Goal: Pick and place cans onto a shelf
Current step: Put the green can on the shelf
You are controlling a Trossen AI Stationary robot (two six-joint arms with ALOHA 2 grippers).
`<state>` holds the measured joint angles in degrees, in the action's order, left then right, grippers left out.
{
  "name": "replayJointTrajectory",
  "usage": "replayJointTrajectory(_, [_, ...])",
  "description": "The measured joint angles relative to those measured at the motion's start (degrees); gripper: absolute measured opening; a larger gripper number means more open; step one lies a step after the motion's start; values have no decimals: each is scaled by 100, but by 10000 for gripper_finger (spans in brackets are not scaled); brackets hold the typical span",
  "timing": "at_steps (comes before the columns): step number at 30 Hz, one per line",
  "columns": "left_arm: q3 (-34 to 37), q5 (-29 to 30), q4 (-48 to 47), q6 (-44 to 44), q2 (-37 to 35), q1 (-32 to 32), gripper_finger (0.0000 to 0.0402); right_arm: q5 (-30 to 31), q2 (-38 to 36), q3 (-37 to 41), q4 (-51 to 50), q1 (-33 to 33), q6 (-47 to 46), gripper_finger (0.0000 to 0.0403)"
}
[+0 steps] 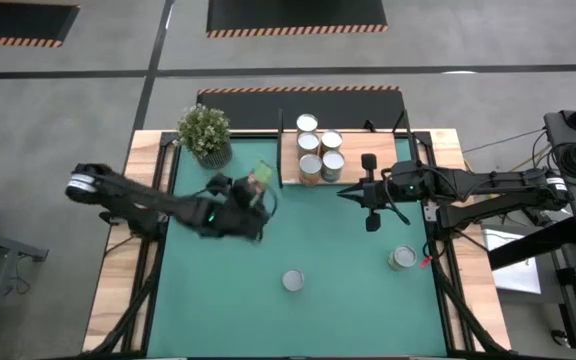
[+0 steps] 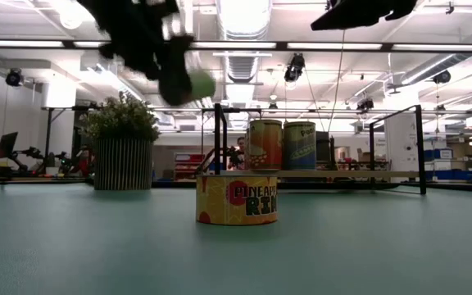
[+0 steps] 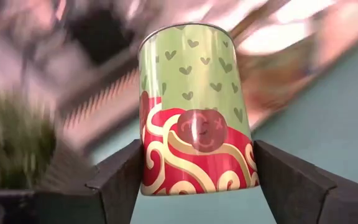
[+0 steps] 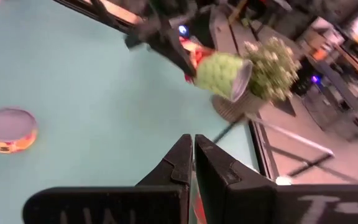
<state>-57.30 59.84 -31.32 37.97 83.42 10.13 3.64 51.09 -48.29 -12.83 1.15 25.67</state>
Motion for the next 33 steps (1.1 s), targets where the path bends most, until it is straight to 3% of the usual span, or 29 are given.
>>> replayJointTrajectory(3, [132,220,1265,-1711,-378,775,264,-410,0,0,187,0,113,9])
replayJointTrajectory(5, [310,-6,2528,-3051,-553,1204,264,-830,0,0,383,0,145,9])
replayJointTrajectory(8, [777,-1315,4605,-5104,-766,1649,265,-1438,2,17,708,0,208,9])
replayJointTrajectory(11, [1379,-2438,6465,-6361,-921,1747,265,-1744,2,94,989,-2,207,9])
replayJointTrajectory(16, [2143,-2755,7898,-6742,-960,1659,265,-1908,5,527,1968,-27,-209,9])
replayJointTrajectory(24, [3085,-3118,9358,-6718,-871,1639,265,-1903,495,1744,4734,-167,-998,9])
replayJointTrajectory(29, [3254,-3199,9498,-6539,-866,1638,265,-1861,1034,1828,5648,-166,-1433,15])
replayJointTrajectory(33, [3289,-3200,9398,-6368,-846,1639,265,-1862,1427,1466,5572,-166,-1666,47])
